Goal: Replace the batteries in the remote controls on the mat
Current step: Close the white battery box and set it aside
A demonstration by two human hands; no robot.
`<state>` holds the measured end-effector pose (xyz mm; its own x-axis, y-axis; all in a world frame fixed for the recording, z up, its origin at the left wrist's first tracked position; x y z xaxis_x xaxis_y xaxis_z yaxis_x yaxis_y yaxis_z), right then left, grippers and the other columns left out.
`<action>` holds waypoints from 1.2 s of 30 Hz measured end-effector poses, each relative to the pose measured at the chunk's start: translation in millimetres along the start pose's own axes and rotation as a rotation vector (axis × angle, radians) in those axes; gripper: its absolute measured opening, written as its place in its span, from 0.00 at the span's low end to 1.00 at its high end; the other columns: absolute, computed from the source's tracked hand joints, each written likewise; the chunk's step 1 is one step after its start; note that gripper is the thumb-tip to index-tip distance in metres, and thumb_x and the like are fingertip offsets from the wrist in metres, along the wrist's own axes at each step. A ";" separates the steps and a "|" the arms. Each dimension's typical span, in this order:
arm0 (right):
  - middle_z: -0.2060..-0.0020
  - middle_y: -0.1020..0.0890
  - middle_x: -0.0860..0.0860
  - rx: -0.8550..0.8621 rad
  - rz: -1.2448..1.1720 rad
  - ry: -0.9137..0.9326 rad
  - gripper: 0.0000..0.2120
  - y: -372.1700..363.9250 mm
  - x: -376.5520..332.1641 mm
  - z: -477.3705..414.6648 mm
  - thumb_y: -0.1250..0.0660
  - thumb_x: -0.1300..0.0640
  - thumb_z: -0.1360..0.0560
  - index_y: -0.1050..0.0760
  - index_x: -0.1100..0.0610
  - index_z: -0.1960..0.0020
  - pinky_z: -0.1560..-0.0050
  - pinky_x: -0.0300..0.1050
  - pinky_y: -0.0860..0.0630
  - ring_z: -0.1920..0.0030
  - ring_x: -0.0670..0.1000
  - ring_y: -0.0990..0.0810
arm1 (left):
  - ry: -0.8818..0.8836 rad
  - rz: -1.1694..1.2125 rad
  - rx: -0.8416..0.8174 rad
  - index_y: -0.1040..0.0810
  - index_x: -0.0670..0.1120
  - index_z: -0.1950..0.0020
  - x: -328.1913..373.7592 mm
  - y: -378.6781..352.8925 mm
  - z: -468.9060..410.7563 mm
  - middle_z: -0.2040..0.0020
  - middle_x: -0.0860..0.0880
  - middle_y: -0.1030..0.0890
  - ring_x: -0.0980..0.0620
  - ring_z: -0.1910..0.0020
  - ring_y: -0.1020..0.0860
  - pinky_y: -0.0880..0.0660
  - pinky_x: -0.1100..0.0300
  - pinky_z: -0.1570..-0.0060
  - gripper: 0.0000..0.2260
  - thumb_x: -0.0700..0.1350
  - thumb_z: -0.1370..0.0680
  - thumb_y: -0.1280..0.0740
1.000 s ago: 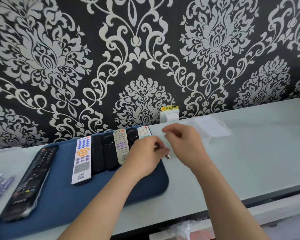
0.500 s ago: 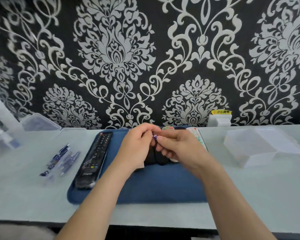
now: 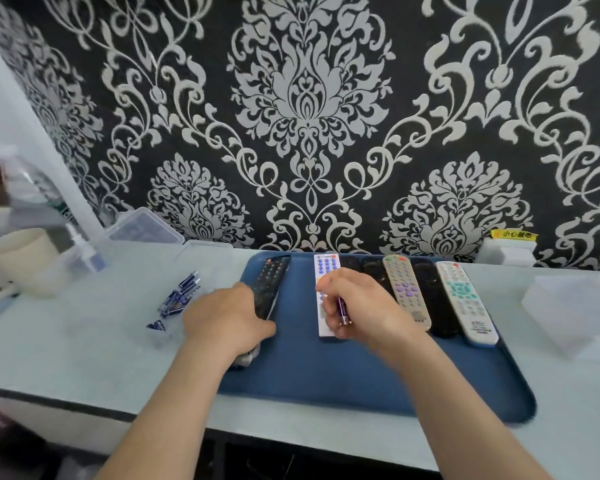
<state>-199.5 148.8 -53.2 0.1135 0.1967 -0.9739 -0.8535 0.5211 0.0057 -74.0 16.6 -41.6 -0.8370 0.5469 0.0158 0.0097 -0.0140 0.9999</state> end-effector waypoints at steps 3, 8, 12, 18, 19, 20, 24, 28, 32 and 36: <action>0.70 0.26 0.46 -0.032 0.555 0.133 0.10 1.8 -8.0 3.5 0.40 0.60 0.24 0.25 0.51 0.60 0.70 0.38 0.33 0.70 0.47 0.28 | 0.028 0.320 -0.032 0.26 0.54 0.44 0.9 -0.7 1.8 0.48 0.51 0.21 0.47 0.46 0.24 0.29 0.56 0.52 0.21 0.61 0.33 0.35; 0.61 0.23 0.44 -0.106 1.053 0.162 0.11 15.2 0.3 13.4 0.37 0.62 0.26 0.21 0.47 0.55 0.65 0.35 0.31 0.59 0.47 0.23 | -0.069 1.123 -0.242 0.22 0.51 0.52 46.7 -3.3 15.0 0.54 0.53 0.19 0.55 0.56 0.22 0.29 0.59 0.57 0.09 0.53 0.29 0.34; 0.54 0.17 0.47 -0.088 1.106 0.188 0.11 25.5 5.3 17.0 0.33 0.61 0.25 0.18 0.48 0.47 0.54 0.36 0.26 0.56 0.46 0.23 | -0.109 1.451 -0.376 0.24 0.42 0.58 78.0 1.6 28.6 0.63 0.42 0.20 0.48 0.64 0.24 0.30 0.60 0.64 0.09 0.45 0.23 0.41; 0.64 0.15 0.48 0.160 0.671 0.169 0.13 68.1 -3.4 22.4 0.40 0.65 0.24 0.18 0.54 0.56 0.56 0.45 0.20 0.59 0.54 0.18 | -0.190 1.397 -0.461 0.26 0.49 0.53 99.2 -3.7 32.4 0.54 0.46 0.26 0.46 0.56 0.33 0.39 0.49 0.57 0.15 0.55 0.35 0.37; 0.64 0.15 0.50 0.245 0.376 0.132 0.11 82.4 -1.6 26.1 0.40 0.64 0.22 0.19 0.57 0.53 0.58 0.46 0.20 0.61 0.53 0.18 | -0.208 1.400 -0.467 0.27 0.48 0.54 103.5 -3.2 36.4 0.54 0.48 0.28 0.47 0.56 0.34 0.39 0.50 0.57 0.15 0.55 0.34 0.37; 0.63 0.15 0.53 0.261 0.083 0.074 0.10 88.3 2.9 28.1 0.39 0.59 0.20 0.19 0.59 0.50 0.60 0.45 0.19 0.62 0.52 0.17 | -0.242 1.399 -0.468 0.26 0.44 0.54 108.4 -2.4 40.4 0.55 0.48 0.29 0.47 0.56 0.33 0.37 0.51 0.58 0.14 0.53 0.32 0.37; 0.54 0.14 0.56 0.126 -0.350 0.006 0.16 68.8 17.4 27.8 0.37 0.49 0.19 0.20 0.60 0.44 0.54 0.49 0.19 0.57 0.52 0.15 | -0.441 1.272 -0.451 0.20 0.53 0.50 131.4 -0.2 56.9 0.54 0.58 0.18 0.63 0.53 0.21 0.27 0.68 0.51 0.12 0.46 0.17 0.43; 0.54 0.16 0.60 0.363 -0.508 0.128 0.13 93.8 13.3 27.8 0.39 0.54 0.18 0.23 0.63 0.44 0.47 0.59 0.19 0.55 0.57 0.16 | -0.570 1.028 -0.253 0.26 0.60 0.40 136.2 9.0 60.4 0.45 0.63 0.21 0.70 0.47 0.25 0.31 0.73 0.44 0.17 0.41 0.17 0.47; 0.46 0.18 0.65 0.466 -0.461 0.103 0.12 104.1 16.5 29.0 0.39 0.51 0.18 0.24 0.60 0.47 0.43 0.70 0.24 0.48 0.67 0.18 | -0.650 0.926 -0.178 0.28 0.60 0.35 138.9 2.6 67.8 0.43 0.64 0.22 0.65 0.56 0.23 0.27 0.68 0.47 0.26 0.32 0.20 0.47; 0.55 0.19 0.62 0.433 -0.484 0.063 0.11 111.3 17.6 27.0 0.40 0.55 0.19 0.23 0.60 0.49 0.43 0.65 0.23 0.56 0.59 0.20 | -0.677 0.902 -0.130 0.32 0.63 0.33 139.7 -6.0 72.5 0.40 0.64 0.24 0.67 0.43 0.25 0.29 0.72 0.42 0.29 0.30 0.22 0.41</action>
<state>-278.8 232.7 -63.6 0.3925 -0.1865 -0.9006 -0.4295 0.8287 -0.3588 -151.3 153.8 -45.0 -0.0849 0.6324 0.7699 0.3692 -0.6978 0.6138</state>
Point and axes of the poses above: each hand's wrist, its own z-axis away from the middle knuckle, its own y-axis out of the back of the hand, x = y × z, the point moved 7 cm from there along -z, towards the middle knuckle
